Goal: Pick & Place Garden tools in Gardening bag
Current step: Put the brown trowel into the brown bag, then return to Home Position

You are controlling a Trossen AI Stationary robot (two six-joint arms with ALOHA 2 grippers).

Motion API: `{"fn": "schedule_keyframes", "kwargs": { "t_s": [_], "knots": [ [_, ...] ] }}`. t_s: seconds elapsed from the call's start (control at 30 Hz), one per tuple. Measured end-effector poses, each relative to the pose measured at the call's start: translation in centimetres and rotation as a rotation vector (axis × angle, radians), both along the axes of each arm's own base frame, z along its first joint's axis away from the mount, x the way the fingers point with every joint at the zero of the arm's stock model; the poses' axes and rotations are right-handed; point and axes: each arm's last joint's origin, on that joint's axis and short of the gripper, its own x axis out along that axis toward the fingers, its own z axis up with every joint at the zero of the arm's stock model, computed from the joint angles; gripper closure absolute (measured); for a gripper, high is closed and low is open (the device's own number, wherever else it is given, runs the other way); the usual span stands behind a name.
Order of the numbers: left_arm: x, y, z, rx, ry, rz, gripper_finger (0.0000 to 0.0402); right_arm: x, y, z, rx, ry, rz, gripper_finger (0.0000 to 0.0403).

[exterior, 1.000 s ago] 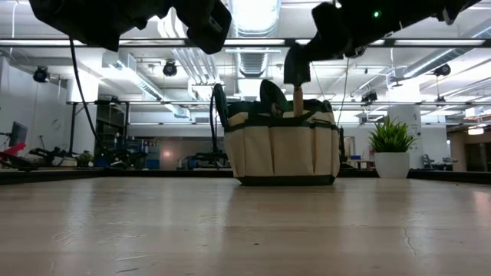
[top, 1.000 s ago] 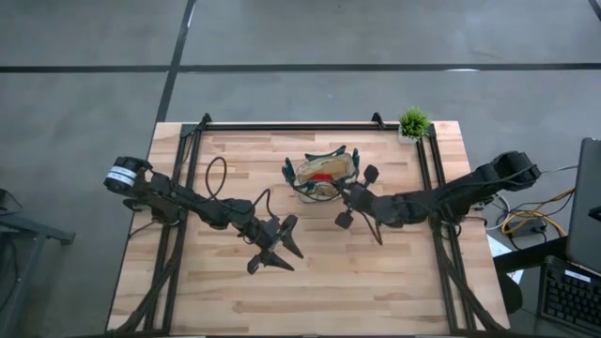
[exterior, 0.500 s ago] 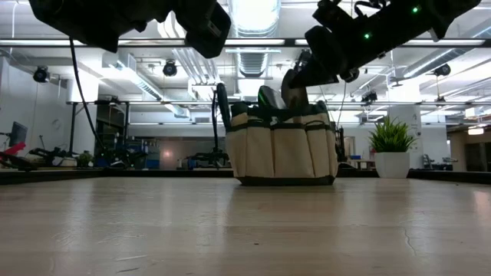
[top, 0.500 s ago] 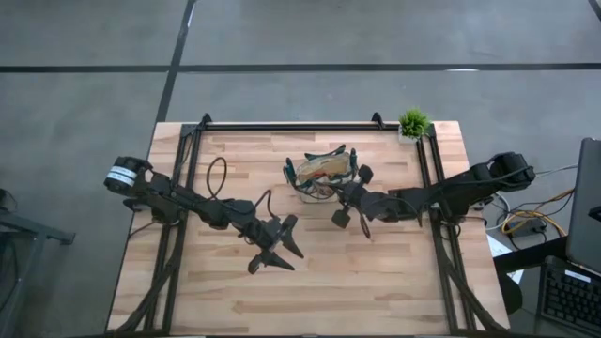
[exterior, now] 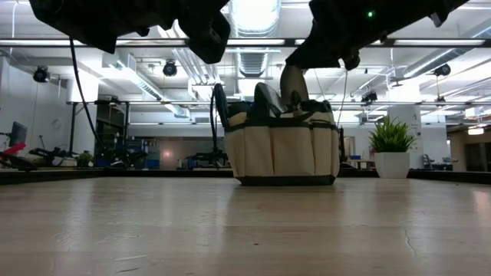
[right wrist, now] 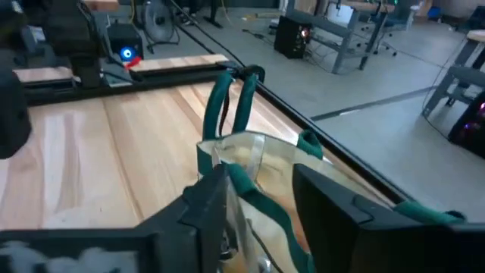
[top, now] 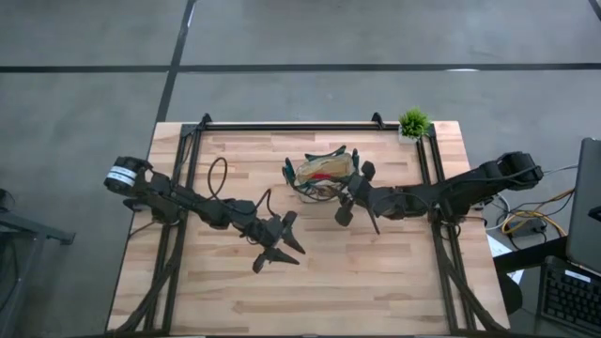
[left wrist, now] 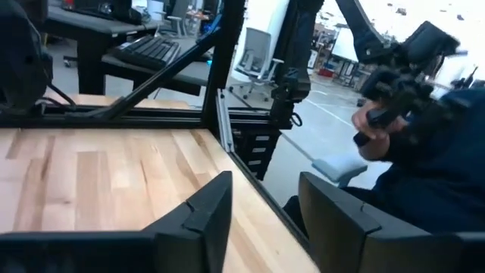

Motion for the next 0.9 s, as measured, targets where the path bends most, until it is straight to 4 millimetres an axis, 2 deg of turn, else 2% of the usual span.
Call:
{"fn": "schedule_keyframes", "kwargs": {
  "t_s": [0.1, 0.17, 0.3, 0.37, 0.5, 0.53, 0.7, 0.9],
  "knots": [
    [0.0, 0.0, -0.1, 0.043, -0.019, -0.002, 0.0277, -0.5, 0.4, 0.8, -0.013, -0.019, 0.024, 0.0245],
    [0.0, 0.0, -0.1, 0.060, -0.030, 0.001, 0.0314, -0.9, 0.9, 1.4, -0.010, -0.042, 0.043, 0.0238],
    [0.0, 0.4, -0.2, 0.100, -0.046, 0.019, 0.0389, -2.0, 1.8, 2.7, -0.020, -0.082, 0.106, 0.0257],
    [-0.2, 1.0, -0.6, 0.103, -0.034, 0.037, 0.0392, -2.7, 2.2, 3.0, -0.015, -0.098, 0.161, 0.0287],
    [-1.5, 2.6, -0.8, 0.094, -0.018, 0.087, 0.0396, -4.2, 2.8, 3.0, -0.003, -0.116, 0.238, 0.0372],
    [-2.0, 3.0, -0.7, 0.086, -0.024, 0.109, 0.0397, -4.7, 2.9, 2.9, -0.003, -0.119, 0.247, 0.0382],
    [-4.9, 4.0, -0.8, 0.099, -0.048, 0.235, 0.0394, -6.8, 3.0, 1.8, 0.020, -0.131, 0.308, 0.0393],
    [-8.5, 4.6, -1.2, 0.114, -0.114, 0.250, 0.0396, -8.9, 2.4, 0.1, 0.060, -0.170, 0.358, 0.0394]
  ]
}}
